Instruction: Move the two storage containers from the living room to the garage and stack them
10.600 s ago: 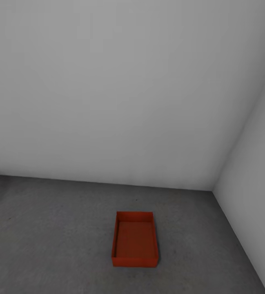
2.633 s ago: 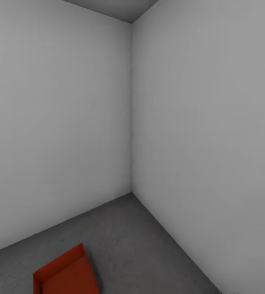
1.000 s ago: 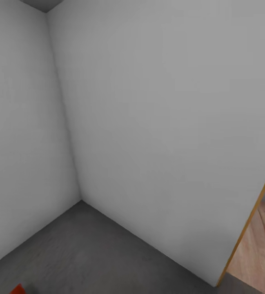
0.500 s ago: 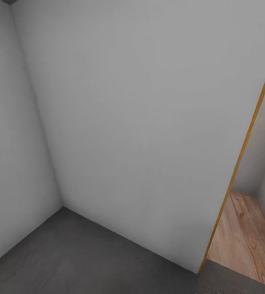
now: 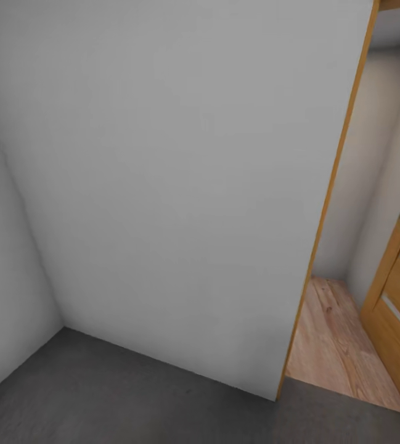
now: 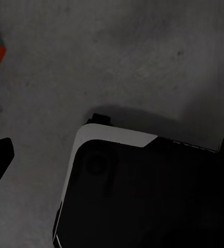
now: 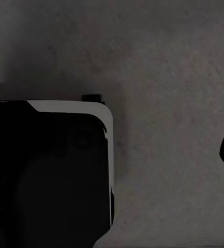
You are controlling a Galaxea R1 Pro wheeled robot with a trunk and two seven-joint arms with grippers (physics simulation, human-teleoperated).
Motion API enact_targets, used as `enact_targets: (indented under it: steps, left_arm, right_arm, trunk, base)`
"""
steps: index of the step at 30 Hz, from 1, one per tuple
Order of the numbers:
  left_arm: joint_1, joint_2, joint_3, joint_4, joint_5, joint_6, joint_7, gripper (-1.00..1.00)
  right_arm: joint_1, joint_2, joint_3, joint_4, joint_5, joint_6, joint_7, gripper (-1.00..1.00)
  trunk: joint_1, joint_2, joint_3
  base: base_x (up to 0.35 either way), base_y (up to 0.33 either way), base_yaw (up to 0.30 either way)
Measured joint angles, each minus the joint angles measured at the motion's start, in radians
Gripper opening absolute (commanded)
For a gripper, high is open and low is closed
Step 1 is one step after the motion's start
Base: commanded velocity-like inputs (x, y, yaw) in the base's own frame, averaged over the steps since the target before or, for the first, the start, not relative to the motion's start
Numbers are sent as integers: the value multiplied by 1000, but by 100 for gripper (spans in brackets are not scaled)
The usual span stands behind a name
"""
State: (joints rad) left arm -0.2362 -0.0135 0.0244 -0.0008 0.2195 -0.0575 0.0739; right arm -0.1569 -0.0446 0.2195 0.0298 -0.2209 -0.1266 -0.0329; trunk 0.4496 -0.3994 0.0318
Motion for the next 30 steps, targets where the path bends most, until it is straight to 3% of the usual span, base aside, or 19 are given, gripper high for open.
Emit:
enact_targets:
  steps: [10, 24, 30]
  left_arm:
    - [0, 14, -2, -1, -4, 55, -172, 100]
    - [0, 16, -2, -1, -3, 55, -168, 100]
    - [0, 26, -2, -1, -3, 55, -160, 100]
  right_arm:
    - [0, 0, -1, 0, 0, 0, 0, 100]
    - [0, 0, -2, 0, 0, 0, 0, 100]
    - [0, -2, -31, -1, 0, 0, 0, 100]
  trunk:
    - [0, 0, 5]
    - [0, 0, 11]
    - [0, 0, 14]
  base:
    - [0, 0, -298]
    - [0, 0, -298]
    - [0, 0, -298]
